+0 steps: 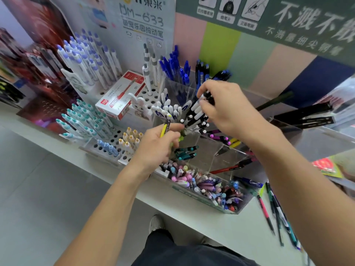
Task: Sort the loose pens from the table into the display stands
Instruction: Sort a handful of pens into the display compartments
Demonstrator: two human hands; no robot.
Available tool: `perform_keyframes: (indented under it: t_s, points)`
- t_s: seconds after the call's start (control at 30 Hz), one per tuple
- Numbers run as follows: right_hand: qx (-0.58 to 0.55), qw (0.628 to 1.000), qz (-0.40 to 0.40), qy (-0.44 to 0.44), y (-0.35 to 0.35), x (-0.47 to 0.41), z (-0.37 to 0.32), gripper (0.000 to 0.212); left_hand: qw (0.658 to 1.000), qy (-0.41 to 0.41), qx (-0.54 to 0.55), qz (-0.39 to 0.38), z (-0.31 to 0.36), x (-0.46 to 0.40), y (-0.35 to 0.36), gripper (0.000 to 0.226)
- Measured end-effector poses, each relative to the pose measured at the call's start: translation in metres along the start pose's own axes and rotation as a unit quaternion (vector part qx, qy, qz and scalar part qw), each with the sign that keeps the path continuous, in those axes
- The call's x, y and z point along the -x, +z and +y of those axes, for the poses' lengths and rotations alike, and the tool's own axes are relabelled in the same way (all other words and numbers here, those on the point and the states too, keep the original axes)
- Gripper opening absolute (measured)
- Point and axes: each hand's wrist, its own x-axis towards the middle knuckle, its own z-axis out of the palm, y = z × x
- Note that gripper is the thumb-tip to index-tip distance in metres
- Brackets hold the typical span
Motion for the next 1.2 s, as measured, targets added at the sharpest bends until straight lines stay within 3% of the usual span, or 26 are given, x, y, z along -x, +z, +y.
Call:
perform_keyframes:
  t_s: [0.1,0.2,0.23,0.3,0.4,0.47,0.53,0.6,0.67,0.77,0.87,0.93,1.0,1.07,1.13,1.2]
  points:
    - [0.064,0.998,-0.031,0.0,0.011,-0.007,-0.015,0.017,0.998,0.028,-0.042,0.034,-0.005,-0.005,0.006,0.03]
    - [0.158,0.983,-0.088,-0.008,0.03,0.001,-0.025,0.012,0.995,0.054,-0.053,0.071,-0.008,-0.009,0.005,0.015]
    - [0.191,0.977,-0.099,-0.012,0.037,0.006,-0.025,0.008,0.995,0.045,-0.042,0.073,-0.009,-0.01,0.004,0.013]
    - [0.198,0.976,-0.094,-0.008,0.047,0.013,-0.019,0.021,0.999,0.006,0.031,0.033,-0.01,-0.007,0.002,0.015]
    - [0.081,0.993,-0.079,-0.006,0.036,0.025,-0.011,0.044,0.983,-0.026,0.162,-0.079,-0.007,0.0,0.005,0.003]
    - [-0.008,1.0,0.004,0.009,0.015,0.043,-0.005,0.048,0.986,-0.005,0.117,-0.123,-0.001,0.005,0.011,0.005]
    - [-0.122,0.99,0.05,0.054,-0.006,0.069,0.002,0.036,0.985,0.05,0.009,-0.164,0.008,0.01,0.023,0.006]
    - [-0.266,0.957,0.027,0.11,-0.019,0.094,0.011,0.02,0.963,0.144,-0.101,-0.204,0.018,0.015,0.039,0.01]
    - [-0.402,0.899,0.038,0.166,-0.021,0.117,0.024,0.006,0.933,0.227,-0.183,-0.212,0.025,0.017,0.058,0.011]
    - [-0.467,0.855,0.137,0.177,-0.031,0.141,0.042,0.004,0.918,0.277,-0.228,-0.169,0.029,0.016,0.088,0.014]
    - [-0.369,0.859,0.323,0.146,-0.056,0.153,0.06,0.009,0.941,0.275,-0.195,0.016,0.028,0.016,0.102,0.014]
    - [-0.276,0.889,0.345,0.12,-0.061,0.151,0.064,0.007,0.946,0.241,-0.182,0.116,0.024,0.016,0.1,0.012]
    - [-0.2,0.934,0.278,0.106,-0.049,0.139,0.065,0.005,0.942,0.212,-0.219,0.141,0.017,0.014,0.096,0.014]
    - [-0.09,0.977,0.158,0.111,-0.028,0.124,0.066,0.008,0.938,0.198,-0.255,0.124,0.009,0.012,0.093,0.018]
    - [0.026,0.989,0.038,0.139,-0.013,0.113,0.068,0.013,0.937,0.198,-0.276,0.088,0.005,0.011,0.092,0.023]
    - [0.093,0.98,-0.013,0.175,-0.009,0.108,0.065,0.014,0.931,0.204,-0.296,0.058,0.002,0.01,0.094,0.032]
